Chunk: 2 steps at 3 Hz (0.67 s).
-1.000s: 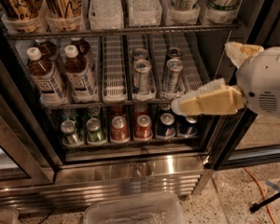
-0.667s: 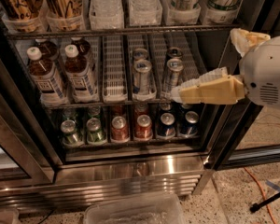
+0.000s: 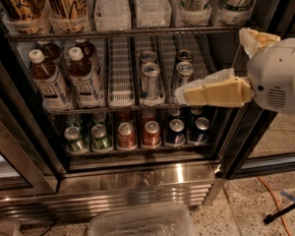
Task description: Pick water bottle from top shelf of fridge
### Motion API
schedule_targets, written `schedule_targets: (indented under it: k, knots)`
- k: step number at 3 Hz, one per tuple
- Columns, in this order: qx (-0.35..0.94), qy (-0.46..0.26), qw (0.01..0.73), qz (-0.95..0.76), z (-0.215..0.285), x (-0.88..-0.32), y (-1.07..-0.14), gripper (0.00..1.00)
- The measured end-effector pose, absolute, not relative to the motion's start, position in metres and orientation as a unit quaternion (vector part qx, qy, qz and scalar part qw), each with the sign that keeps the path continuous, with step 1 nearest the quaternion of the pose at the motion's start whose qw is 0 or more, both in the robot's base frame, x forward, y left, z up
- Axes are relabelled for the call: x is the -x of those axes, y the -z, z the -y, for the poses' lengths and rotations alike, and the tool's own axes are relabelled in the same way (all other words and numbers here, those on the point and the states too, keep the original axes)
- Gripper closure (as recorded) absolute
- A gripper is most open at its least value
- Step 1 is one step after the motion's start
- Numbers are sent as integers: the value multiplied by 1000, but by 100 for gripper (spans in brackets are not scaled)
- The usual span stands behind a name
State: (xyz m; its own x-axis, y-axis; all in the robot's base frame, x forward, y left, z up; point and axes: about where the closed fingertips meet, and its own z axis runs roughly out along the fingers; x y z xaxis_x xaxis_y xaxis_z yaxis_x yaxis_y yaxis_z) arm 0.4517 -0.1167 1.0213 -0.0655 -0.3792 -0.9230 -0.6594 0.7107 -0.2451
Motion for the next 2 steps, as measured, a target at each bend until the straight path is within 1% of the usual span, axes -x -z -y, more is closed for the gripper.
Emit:
schedule_targets:
  k: [1, 2]
  knots:
    - [318, -126, 618, -708, 116, -465, -1013, 0]
    - [271, -138, 668, -679, 116, -481, -1028, 0]
